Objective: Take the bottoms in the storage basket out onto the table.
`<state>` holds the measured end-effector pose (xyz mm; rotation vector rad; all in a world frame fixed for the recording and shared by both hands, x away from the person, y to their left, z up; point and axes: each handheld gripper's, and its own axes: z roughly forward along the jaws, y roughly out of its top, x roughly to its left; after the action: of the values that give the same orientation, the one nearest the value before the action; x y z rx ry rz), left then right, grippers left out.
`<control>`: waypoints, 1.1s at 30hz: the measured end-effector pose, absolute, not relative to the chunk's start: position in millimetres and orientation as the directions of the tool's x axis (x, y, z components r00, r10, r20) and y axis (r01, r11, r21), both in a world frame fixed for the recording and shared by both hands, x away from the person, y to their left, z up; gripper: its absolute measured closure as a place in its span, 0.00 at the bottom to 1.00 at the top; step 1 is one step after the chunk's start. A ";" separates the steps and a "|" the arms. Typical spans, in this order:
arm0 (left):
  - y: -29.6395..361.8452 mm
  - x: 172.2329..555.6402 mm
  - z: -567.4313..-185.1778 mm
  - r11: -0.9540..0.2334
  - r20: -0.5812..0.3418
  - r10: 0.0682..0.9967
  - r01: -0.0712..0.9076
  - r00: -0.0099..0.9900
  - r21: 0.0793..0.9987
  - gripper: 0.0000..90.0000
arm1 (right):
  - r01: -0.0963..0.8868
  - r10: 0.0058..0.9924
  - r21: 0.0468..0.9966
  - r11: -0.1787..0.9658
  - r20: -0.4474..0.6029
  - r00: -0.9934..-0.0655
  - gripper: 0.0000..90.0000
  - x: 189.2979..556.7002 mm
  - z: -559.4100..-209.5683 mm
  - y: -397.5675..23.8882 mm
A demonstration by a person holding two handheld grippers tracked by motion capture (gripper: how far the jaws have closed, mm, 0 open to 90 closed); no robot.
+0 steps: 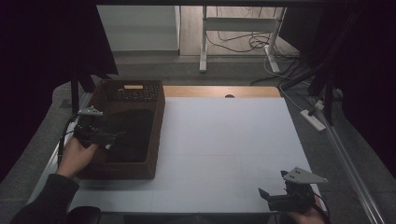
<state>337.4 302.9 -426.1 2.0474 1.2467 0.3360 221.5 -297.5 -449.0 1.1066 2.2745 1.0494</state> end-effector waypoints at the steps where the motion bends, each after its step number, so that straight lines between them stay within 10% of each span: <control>1: 302.3 340.2 -426.5 -0.295 -0.135 0.853 0.679 0.504 0.672 0.00 | 0.495 0.795 0.769 0.404 -0.028 -0.606 0.01 221.5 -449.0 -297.5; 33: 300.7 420.7 -462.6 -0.295 -0.166 0.878 0.782 0.448 0.550 0.00 | 0.496 0.792 0.769 0.404 -0.023 -0.610 0.01 221.7 -449.1 -297.8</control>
<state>420.7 300.7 -462.6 2.1360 1.3840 0.2231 221.7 -297.8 -449.1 1.1074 2.2804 1.0542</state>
